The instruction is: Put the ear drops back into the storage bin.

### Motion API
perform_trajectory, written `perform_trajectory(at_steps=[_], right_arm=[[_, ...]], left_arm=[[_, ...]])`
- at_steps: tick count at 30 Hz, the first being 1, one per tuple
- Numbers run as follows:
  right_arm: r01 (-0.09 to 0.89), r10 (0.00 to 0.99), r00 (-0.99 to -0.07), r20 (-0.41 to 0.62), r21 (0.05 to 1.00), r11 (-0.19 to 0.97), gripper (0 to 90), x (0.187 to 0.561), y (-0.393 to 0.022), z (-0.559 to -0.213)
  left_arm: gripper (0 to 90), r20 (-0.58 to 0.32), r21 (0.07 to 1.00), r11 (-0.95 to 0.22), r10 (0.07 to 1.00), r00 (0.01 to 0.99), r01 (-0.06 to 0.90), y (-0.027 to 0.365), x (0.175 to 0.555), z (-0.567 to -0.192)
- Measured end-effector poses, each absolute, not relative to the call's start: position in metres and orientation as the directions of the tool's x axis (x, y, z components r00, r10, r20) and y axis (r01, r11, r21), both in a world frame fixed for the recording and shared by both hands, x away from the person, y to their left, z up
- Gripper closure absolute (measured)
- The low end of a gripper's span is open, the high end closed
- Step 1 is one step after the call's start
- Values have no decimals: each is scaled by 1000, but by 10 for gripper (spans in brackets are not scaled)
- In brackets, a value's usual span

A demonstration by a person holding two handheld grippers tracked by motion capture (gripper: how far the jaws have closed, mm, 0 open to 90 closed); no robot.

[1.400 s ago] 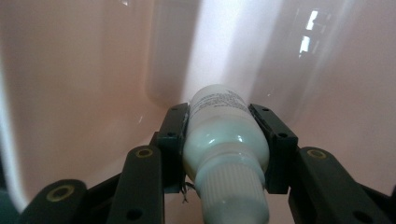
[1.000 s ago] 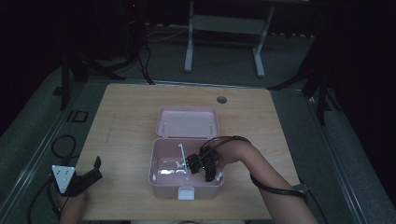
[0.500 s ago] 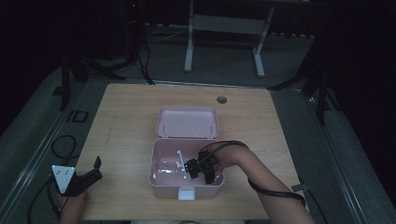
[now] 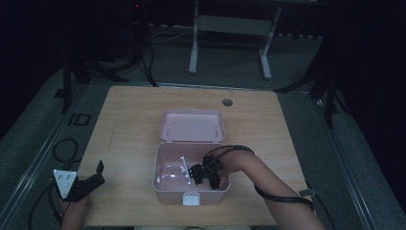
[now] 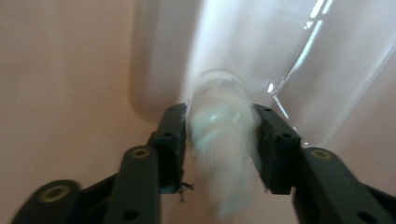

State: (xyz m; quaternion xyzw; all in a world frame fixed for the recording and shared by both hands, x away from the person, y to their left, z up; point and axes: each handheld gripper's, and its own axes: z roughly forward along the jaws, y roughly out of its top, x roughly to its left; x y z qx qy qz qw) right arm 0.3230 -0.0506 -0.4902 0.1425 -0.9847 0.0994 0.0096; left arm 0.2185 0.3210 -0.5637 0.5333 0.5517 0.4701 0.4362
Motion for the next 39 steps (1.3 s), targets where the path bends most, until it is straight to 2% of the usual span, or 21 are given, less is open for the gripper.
perform_trajectory(at_steps=[8, 21, 29, 31, 34, 36, 39], right_arm=[[-283, -276, -959, 66, -146, 948, 562, 324, -53, -483], [-231, -229, -973, 32, -107, 967, 475, 333, -57, -452], [-159, -159, -987, -4, -49, 986, 304, 340, -65, -430], [-140, -140, -990, 4, -42, 989, 293, 341, -66, -428], [-131, -131, -991, 18, -5, 991, 185, 342, -73, -419], [-114, -115, -993, 34, 44, 993, 173, 344, -76, -414], [-109, -111, -993, 28, 60, 992, 173, 344, -79, -409]], left_arm=[[5, 20, 984, -11, 998, -51, 178, 321, 219, -564], [5, 22, 984, -12, 998, -54, 179, 321, 219, -564], [5, 21, 984, -11, 998, -54, 180, 321, 219, -564], [5, 22, 983, -12, 998, -54, 181, 321, 219, -564], [5, 22, 984, -12, 998, -54, 179, 321, 219, -564], [5, 22, 984, -12, 998, -54, 179, 321, 219, -564], [5, 22, 984, -12, 998, -54, 178, 320, 219, -564]])
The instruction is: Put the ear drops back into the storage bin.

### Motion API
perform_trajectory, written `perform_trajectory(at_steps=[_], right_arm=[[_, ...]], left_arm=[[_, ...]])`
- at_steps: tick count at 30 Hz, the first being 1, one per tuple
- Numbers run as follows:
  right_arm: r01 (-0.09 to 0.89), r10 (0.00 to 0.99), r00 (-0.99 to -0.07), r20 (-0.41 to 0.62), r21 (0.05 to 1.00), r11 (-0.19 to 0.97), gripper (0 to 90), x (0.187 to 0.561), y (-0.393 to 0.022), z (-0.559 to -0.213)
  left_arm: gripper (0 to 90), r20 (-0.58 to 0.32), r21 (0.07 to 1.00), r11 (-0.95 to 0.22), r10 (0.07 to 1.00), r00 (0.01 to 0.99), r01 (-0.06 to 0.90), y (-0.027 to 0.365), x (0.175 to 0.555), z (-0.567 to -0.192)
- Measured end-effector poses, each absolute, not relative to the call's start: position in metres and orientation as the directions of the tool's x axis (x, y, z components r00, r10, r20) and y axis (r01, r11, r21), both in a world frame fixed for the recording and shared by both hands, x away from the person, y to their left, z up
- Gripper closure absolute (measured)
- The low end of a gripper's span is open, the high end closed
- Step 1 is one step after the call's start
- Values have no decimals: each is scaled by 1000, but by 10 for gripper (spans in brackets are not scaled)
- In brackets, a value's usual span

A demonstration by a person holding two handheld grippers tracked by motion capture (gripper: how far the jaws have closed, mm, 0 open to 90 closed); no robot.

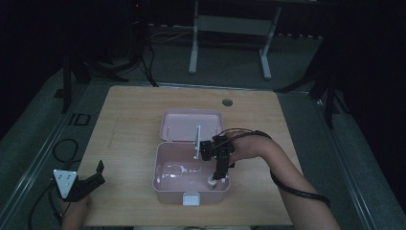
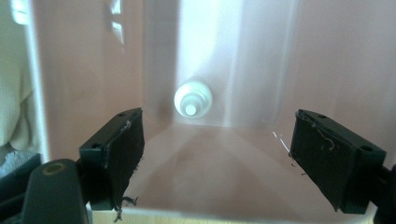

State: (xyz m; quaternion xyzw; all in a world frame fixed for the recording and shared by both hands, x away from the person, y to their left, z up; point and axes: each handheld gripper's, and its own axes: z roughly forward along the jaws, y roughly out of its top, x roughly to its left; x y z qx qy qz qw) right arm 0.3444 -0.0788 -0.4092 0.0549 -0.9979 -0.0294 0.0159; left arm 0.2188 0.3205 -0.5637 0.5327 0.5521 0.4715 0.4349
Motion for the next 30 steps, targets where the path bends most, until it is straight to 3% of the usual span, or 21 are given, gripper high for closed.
perform_trajectory(at_steps=[19, 30], right_arm=[[-47, -41, -997, -68, 92, 995, 176, 353, -122, -375], [8, 16, -998, -67, 118, 993, 171, 356, -151, -386]], left_arm=[[5, 25, 983, -15, 998, -56, 181, 320, 219, -564], [5, 26, 983, -15, 998, -57, 181, 320, 219, -564]])
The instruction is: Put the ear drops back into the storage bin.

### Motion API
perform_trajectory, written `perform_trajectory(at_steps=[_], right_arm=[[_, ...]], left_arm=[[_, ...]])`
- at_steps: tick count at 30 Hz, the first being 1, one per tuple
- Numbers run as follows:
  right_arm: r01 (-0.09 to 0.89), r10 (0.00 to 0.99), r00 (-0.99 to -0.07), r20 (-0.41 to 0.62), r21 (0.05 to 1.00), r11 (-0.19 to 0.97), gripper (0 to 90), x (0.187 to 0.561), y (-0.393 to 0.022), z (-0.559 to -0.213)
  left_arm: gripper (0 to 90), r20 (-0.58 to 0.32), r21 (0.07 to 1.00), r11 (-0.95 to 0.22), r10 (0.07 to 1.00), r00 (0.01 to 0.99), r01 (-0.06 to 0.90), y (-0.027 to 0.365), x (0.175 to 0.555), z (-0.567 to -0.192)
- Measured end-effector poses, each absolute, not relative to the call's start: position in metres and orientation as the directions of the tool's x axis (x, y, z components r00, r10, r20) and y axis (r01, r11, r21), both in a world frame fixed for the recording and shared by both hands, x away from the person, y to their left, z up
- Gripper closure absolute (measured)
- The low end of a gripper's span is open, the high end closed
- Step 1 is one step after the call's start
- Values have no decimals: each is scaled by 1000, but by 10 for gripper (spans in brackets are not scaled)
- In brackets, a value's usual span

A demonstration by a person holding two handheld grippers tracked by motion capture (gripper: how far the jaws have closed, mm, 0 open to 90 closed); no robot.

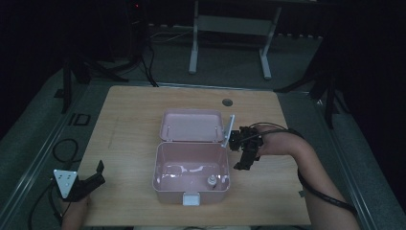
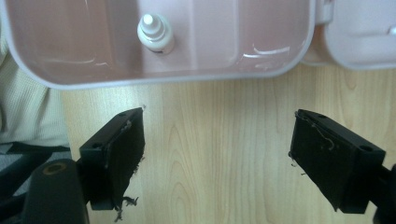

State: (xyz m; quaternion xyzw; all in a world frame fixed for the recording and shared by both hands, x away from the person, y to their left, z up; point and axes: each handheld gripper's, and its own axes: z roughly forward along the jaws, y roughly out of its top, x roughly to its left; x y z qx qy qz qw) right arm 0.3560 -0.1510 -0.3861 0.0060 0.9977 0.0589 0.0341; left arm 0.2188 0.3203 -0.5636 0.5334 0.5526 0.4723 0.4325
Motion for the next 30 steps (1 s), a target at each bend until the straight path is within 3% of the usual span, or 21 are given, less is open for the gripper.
perform_trajectory(at_steps=[7, 21, 30], right_arm=[[67, 80, -995, -65, 177, 982, 153, 359, -173, -408], [208, 224, -972, -64, 193, 959, 154, 370, -214, -469], [349, 420, -892, -165, 338, 874, 154, 371, -236, -491]], left_arm=[[5, 26, 983, -15, 998, -57, 182, 320, 219, -564], [5, 27, 983, -16, 998, -56, 181, 320, 219, -564], [5, 26, 983, -16, 998, -56, 181, 320, 219, -564]])
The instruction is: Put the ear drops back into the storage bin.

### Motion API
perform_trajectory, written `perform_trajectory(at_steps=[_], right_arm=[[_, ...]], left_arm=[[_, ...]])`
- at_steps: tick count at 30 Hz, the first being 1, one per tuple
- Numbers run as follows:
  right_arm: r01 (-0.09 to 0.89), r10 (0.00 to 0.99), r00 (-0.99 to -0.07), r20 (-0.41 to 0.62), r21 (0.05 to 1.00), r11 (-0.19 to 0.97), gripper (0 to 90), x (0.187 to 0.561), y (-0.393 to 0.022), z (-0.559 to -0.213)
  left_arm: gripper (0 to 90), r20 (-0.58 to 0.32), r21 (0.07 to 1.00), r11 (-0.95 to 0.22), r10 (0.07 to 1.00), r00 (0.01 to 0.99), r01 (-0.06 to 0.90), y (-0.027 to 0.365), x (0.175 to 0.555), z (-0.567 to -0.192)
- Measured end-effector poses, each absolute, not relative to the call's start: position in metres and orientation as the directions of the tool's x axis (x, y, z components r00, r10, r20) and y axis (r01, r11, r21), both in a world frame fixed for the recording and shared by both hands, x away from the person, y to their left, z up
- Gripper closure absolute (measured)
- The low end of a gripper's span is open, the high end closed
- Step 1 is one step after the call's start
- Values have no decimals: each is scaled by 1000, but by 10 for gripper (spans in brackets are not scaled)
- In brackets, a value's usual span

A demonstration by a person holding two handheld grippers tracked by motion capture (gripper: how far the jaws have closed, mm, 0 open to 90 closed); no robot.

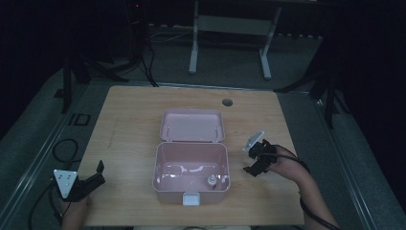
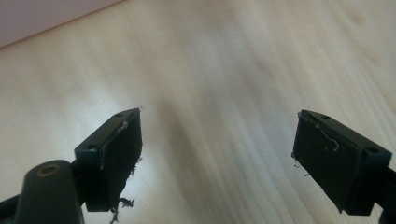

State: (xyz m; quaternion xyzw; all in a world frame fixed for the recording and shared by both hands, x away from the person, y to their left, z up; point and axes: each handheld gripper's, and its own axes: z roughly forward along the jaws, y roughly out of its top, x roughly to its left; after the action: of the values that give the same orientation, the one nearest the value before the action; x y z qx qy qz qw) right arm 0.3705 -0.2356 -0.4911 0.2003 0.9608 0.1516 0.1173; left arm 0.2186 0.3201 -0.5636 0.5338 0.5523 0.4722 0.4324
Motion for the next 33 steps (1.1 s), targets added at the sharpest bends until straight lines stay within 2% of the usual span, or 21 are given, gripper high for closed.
perform_trajectory(at_steps=[3, 10, 15, 33], right_arm=[[399, 499, -847, -186, 398, 826, 154, 369, -244, -499], [445, 588, -783, -204, 476, 758, 142, 365, -255, -510], [483, 691, -691, -212, 576, 659, 142, 361, -269, -518], [506, 843, -509, -173, 733, 455, 140, 342, -298, -540]], left_arm=[[5, 27, 983, -17, 998, -56, 182, 320, 219, -564], [5, 27, 983, -17, 998, -55, 181, 320, 219, -564], [5, 23, 984, -13, 998, -54, 180, 321, 218, -564], [5, 25, 983, -15, 998, -56, 181, 320, 218, -564]])
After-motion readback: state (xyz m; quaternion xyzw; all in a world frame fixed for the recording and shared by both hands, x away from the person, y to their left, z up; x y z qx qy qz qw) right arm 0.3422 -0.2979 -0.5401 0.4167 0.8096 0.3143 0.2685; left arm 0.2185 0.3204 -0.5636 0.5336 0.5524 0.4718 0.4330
